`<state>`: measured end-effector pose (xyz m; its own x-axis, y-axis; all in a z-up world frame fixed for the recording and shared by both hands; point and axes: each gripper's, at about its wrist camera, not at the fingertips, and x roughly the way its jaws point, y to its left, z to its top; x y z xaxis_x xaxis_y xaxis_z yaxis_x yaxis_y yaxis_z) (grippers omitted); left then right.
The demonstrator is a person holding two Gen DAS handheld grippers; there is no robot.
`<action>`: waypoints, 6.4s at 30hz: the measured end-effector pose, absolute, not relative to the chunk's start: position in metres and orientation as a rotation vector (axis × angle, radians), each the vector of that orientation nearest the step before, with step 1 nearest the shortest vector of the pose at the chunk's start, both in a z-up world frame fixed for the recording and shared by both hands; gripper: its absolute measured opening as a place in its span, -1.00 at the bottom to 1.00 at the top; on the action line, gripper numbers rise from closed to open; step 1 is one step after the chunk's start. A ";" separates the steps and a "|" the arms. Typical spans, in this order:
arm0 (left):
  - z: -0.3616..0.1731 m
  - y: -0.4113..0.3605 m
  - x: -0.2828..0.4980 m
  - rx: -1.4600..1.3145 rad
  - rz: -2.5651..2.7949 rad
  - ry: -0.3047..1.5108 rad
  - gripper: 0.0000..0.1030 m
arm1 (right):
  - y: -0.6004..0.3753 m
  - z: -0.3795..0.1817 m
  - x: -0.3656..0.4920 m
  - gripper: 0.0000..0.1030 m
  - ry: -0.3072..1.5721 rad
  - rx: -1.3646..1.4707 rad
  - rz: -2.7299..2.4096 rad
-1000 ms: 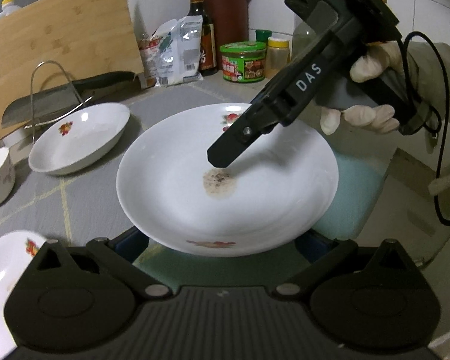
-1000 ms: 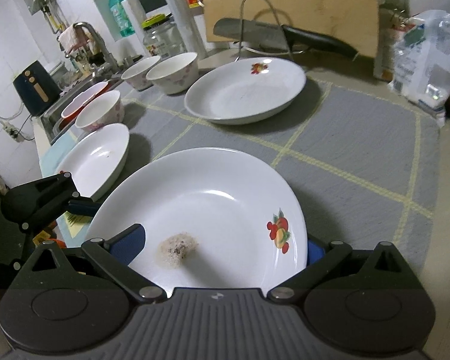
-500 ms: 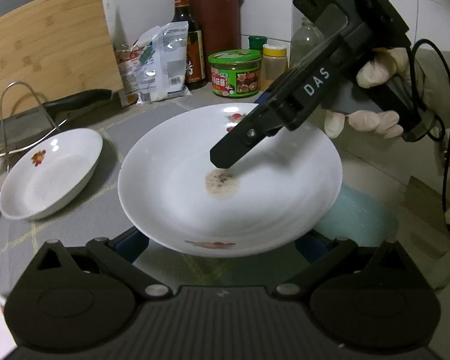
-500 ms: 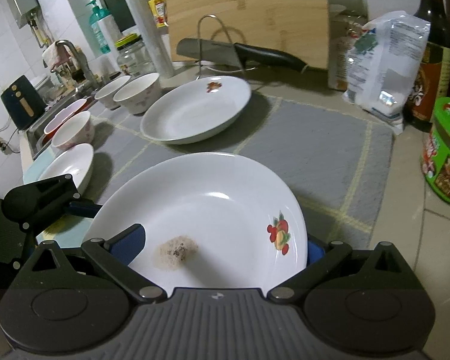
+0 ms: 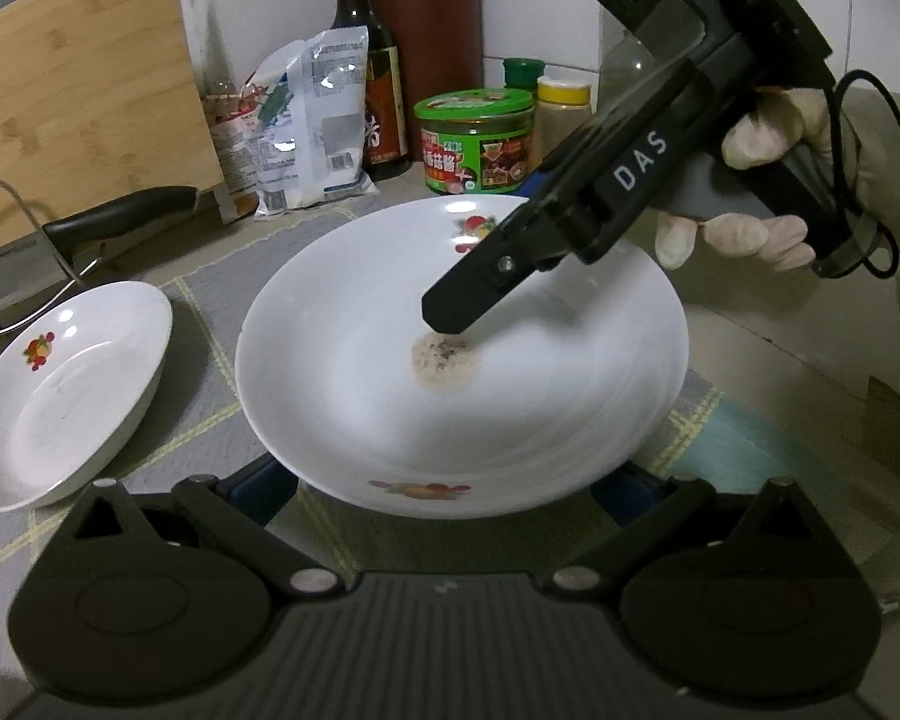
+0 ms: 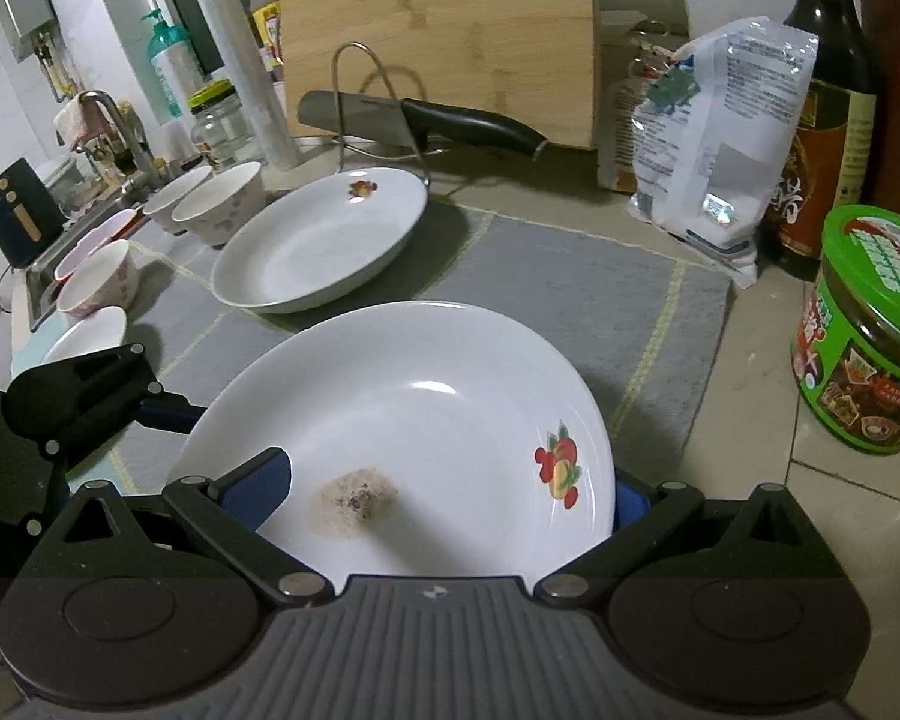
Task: Organize plates and bowls
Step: 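Lift the stained white plate off the cloth with the right gripper, then carry the stained plate with the right gripper toward the other large white plate, then lower the stained plate onto the other large white plate with the right gripper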
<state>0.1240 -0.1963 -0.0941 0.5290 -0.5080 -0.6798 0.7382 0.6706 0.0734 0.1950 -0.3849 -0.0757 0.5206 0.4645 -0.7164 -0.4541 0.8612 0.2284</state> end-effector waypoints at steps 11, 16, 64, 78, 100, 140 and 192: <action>-0.100 -0.203 0.135 0.374 -0.757 0.689 0.98 | -0.390 -0.086 0.205 1.00 0.869 0.029 0.520; -0.101 -0.205 0.136 0.382 -0.754 0.683 0.98 | -0.390 -0.088 0.207 1.00 0.869 0.025 0.507; -0.032 0.017 -0.002 0.090 -0.289 0.599 0.99 | -0.177 -0.033 0.106 1.00 0.741 -0.048 0.497; -0.063 0.097 -0.014 0.110 -0.261 0.687 0.99 | -0.112 -0.056 0.102 1.00 0.823 -0.030 0.527; -0.103 0.119 0.026 0.205 -0.483 0.763 0.99 | -0.072 -0.093 0.117 1.00 0.940 -0.053 0.560; -0.110 0.121 0.054 0.294 -0.715 0.678 0.99 | -0.054 -0.097 0.160 1.00 0.931 -0.033 0.724; -0.077 0.000 0.056 0.359 -0.754 0.660 0.99 | -0.189 -0.048 0.134 1.00 0.886 0.010 0.689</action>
